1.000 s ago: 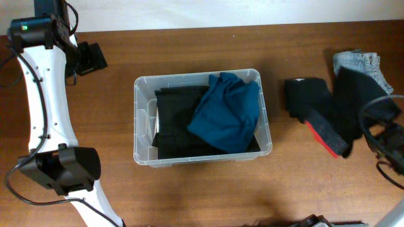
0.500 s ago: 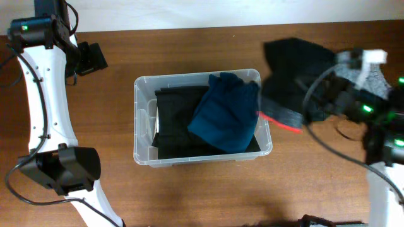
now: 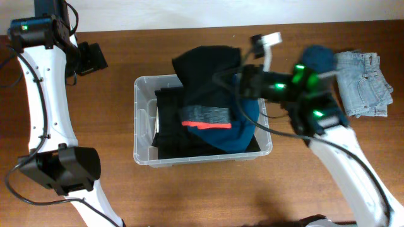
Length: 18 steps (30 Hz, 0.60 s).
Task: Pack container
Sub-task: 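Lower the black leggings into the container on top of the teal garment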
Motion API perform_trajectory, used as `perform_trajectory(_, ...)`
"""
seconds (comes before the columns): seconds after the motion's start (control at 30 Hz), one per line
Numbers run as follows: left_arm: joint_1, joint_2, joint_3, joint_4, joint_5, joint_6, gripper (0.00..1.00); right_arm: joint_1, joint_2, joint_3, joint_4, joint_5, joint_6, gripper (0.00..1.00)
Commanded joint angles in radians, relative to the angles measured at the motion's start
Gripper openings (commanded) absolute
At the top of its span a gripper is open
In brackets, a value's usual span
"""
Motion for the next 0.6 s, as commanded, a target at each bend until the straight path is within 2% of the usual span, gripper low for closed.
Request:
perform_trajectory(0.0, 0.004, -0.008, -0.003, 0.0, 0.01, -0.01, 0.99, 0.066, 0.072, 0.021, 0.053, 0.031, 0.018, 0.04)
perform_trajectory(0.3, 0.005, -0.008, -0.003, 0.0, 0.01, -0.01, 0.99, 0.209, 0.216, 0.021, 0.306, 0.035, 0.171, 0.04)
perform_trajectory(0.57, 0.005, -0.008, -0.003, 0.0, 0.01, -0.01, 0.99, 0.285, 0.217, 0.021, 0.281, 0.134, 0.137, 0.04)
